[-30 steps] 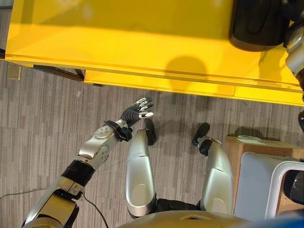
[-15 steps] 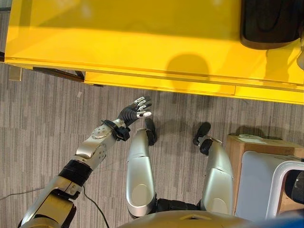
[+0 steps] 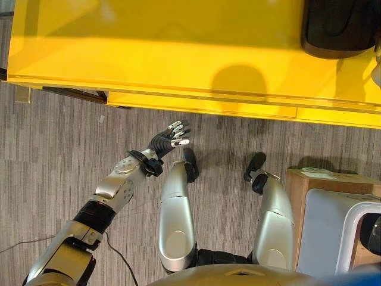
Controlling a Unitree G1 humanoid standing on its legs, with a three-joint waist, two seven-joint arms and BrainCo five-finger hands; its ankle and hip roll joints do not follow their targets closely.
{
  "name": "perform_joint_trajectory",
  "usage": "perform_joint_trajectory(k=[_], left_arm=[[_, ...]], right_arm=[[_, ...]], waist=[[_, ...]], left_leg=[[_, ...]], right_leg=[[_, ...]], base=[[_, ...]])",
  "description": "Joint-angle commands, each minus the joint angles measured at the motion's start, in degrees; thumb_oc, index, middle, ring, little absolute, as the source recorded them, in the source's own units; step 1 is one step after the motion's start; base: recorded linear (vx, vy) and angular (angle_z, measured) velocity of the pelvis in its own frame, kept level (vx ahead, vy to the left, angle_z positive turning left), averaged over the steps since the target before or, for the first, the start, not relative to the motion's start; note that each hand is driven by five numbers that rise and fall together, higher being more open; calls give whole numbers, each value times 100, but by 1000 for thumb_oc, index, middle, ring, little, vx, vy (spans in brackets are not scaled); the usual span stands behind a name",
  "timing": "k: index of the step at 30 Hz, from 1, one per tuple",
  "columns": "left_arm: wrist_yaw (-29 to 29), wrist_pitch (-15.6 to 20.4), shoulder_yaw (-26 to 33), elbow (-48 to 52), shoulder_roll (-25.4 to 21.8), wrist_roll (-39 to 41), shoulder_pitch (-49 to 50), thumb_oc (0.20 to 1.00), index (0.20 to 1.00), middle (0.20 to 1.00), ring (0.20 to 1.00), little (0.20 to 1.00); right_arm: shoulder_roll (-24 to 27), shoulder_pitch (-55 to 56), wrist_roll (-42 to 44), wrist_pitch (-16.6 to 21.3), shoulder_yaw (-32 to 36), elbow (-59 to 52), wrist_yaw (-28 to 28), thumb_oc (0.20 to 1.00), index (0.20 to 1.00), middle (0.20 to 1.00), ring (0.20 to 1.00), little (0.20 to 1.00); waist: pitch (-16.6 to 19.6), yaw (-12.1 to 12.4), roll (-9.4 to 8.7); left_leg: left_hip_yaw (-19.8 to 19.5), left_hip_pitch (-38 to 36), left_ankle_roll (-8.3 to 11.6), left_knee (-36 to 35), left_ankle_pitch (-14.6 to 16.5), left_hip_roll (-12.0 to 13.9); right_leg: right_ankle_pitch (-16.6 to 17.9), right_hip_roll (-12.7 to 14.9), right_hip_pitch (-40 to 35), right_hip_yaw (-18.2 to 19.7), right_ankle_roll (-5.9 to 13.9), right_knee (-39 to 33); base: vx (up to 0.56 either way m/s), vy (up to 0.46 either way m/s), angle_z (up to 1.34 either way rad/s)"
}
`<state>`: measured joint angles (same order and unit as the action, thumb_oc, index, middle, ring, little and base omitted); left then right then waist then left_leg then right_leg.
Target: Move parts from the plastic box to the shelf.
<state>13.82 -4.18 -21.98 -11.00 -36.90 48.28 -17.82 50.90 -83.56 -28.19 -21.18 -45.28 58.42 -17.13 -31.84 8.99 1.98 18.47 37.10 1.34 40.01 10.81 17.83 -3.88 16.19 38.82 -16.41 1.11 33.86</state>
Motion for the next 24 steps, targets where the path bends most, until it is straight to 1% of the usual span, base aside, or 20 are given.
perform_joint_trajectory(k=[1, 8, 9, 10, 11, 14, 16, 18, 19, 21, 22, 24], left_arm=[[149, 174, -70, 261, 121, 194, 68, 1000, 1000, 1000, 1000, 1000], [97, 131, -77, 330, 149, 187, 34, 1000, 1000, 1000, 1000, 1000], [72, 147, -92, 317, 140, 210, 13, 1000, 1000, 1000, 1000, 1000], [75, 156, -95, 312, 136, 221, 9, 1000, 1000, 1000, 1000, 1000], [95, 160, -97, 309, 136, 239, 6, 1000, 1000, 1000, 1000, 1000], [108, 164, -94, 332, 108, 288, 2, 1000, 1000, 1000, 1000, 1000], [108, 103, -75, 334, 111, 283, 22, 1000, 1000, 1000, 1000, 1000], [164, 101, -71, 310, 98, 276, 33, 1000, 1000, 1000, 1000, 1000], [178, 101, -66, 314, 88, 264, 39, 1000, 1000, 1000, 1000, 1000], [161, 118, -71, 342, 72, 207, 53, 1000, 1000, 1000, 1000, 1000], [154, 107, -71, 344, 78, 204, 56, 1000, 1000, 1000, 1000, 1000], [126, 108, -80, 350, 52, 232, 52, 1000, 1000, 1000, 1000, 1000]], right_arm=[[376, -126, 258, -305, 89, 57, -358, 200, 200, 200, 200, 200], [252, -75, 223, -386, 192, 149, -407, 200, 200, 200, 200, 200], [237, -95, 318, -380, 189, 173, -444, 369, 369, 369, 369, 369], [231, -106, 253, -375, 191, 180, -468, 369, 369, 369, 369, 369], [219, -115, 68, -353, 181, 187, -475, 1000, 1000, 1000, 1000, 1000], [238, -133, 58, -337, 156, 162, -562, 1000, 1000, 1000, 1000, 1000], [279, -52, 76, -321, 213, 82, -719, 1000, 1000, 1000, 1000, 1000], [296, -36, -43, -302, 240, 50, -784, 1000, 1000, 1000, 1000, 1000], [313, -38, -233, -318, 239, 20, -807, 1000, 1000, 1000, 1000, 1000], [338, -38, -369, -252, 239, -23, -701, 1000, 1000, 1000, 1000, 1000], [366, -32, -449, -277, 208, -55, -706, 1000, 1000, 1000, 1000, 1000], [395, -23, -529, -174, 161, -91, -735, 1000, 1000, 1000, 1000, 1000]], waist=[[204, 123, 146], [204, 125, 194], [204, 121, 201], [204, 120, 206], [204, 121, 214], [204, 116, 229], [204, 101, 231], [204, 97, 228], [204, 95, 226], [204, 94, 226], [204, 92, 224], [204, 89, 217]], left_leg=[[-220, -59, 218, -701, -315, -127], [-182, -104, 221, -766, -342, -133], [-171, -115, 223, -778, -348, -132], [-167, -117, 224, -780, -348, -132], [-162, -121, 224, -779, -346, -136], [-156, -120, 219, -757, -337, -133], [-154, -126, 212, -755, -336, -144], [-148, -147, 209, -766, -333, -152], [-146, -153, 208, -763, -328, -154], [-149, -166, 207, -757, -320, -158], [-140, -184, 202, -768, -321, -160], [-141, -195, 195, -761, -311, -165]], right_leg=[[-702, 160, 67, -271, 511, 1065], [-686, 175, 41, -284, 520, 1011], [-683, 176, 34, -285, 520, 1003], [-683, 176, 32, -284, 520, 998], [-685, 178, 27, -281, 518, 993], [-692, 194, 31, -270, 524, 1014], [-699, 177, 31, -250, 523, 1027], [-706, 162, 9, -249, 519, 1016], [-706, 154, -4, -246, 519, 1004], [-715, 150, -15, -239, 526, 1013], [-717, 147, -27, -237, 525, 1013], [-723, 145, -34, -230, 528, 1022]], base=[[0, 0, 0], [0, 0, 0], [0, 0, 0], [0, 0, 0], [0, 0, 0], [0, 0, 0], [0, 0, 0], [0, 0, 0], [0, 0, 0], [0, 0, 0], [0, 0, 0], [0, 0, 0]])
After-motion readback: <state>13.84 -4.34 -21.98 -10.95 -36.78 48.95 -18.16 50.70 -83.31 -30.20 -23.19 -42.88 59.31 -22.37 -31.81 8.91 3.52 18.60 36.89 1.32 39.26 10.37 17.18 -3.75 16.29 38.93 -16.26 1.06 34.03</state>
